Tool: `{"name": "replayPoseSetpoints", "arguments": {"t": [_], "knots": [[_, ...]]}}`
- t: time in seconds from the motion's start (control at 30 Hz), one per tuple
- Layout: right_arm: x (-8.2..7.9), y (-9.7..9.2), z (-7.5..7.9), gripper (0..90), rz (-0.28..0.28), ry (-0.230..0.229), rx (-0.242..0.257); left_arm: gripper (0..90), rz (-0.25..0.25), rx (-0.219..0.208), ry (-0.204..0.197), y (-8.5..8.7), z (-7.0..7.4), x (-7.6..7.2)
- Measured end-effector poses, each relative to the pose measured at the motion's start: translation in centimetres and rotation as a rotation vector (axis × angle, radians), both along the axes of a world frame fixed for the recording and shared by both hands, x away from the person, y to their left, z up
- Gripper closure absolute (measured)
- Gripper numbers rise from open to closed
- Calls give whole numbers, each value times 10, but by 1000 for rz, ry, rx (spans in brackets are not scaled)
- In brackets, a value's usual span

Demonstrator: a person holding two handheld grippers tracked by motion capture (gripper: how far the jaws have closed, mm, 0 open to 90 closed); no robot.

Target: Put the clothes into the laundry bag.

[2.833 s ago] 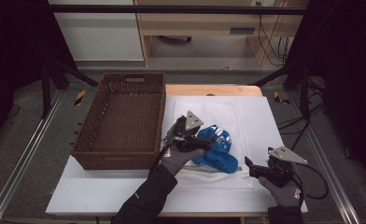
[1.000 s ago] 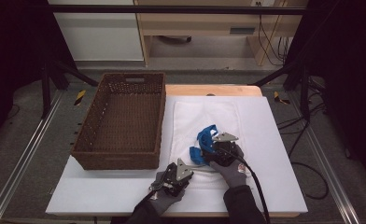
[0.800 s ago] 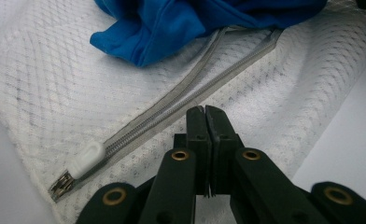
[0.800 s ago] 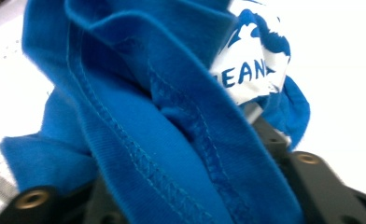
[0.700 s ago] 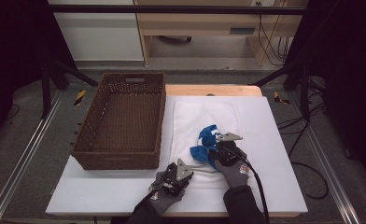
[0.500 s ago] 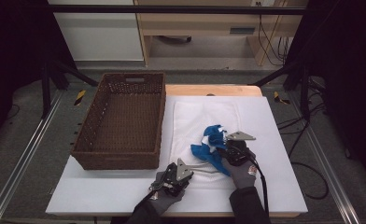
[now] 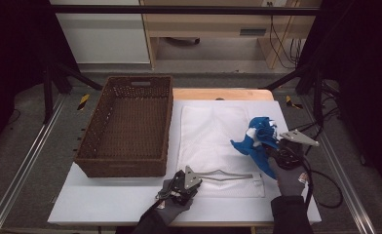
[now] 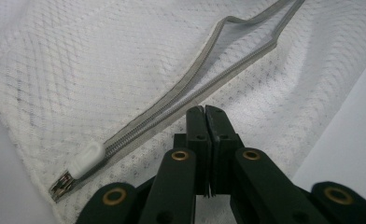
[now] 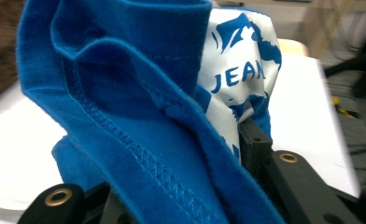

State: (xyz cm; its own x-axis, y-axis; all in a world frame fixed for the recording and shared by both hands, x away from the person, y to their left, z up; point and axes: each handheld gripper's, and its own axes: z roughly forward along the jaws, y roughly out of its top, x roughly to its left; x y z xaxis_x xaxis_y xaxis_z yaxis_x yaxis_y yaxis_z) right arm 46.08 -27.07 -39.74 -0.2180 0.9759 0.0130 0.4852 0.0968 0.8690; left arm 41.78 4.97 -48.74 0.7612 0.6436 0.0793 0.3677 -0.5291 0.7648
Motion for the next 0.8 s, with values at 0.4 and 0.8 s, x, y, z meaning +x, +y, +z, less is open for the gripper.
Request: {"name": "replayPoseSetpoints", "arguments": {"t": [0.4, 0.8], "knots": [[6, -33, -71, 598, -118, 137, -17, 884, 0, 2, -3, 0, 0, 0], [3, -33, -71, 265, -124, 103, -29, 874, 0, 7, -2, -1, 0, -1]]}}
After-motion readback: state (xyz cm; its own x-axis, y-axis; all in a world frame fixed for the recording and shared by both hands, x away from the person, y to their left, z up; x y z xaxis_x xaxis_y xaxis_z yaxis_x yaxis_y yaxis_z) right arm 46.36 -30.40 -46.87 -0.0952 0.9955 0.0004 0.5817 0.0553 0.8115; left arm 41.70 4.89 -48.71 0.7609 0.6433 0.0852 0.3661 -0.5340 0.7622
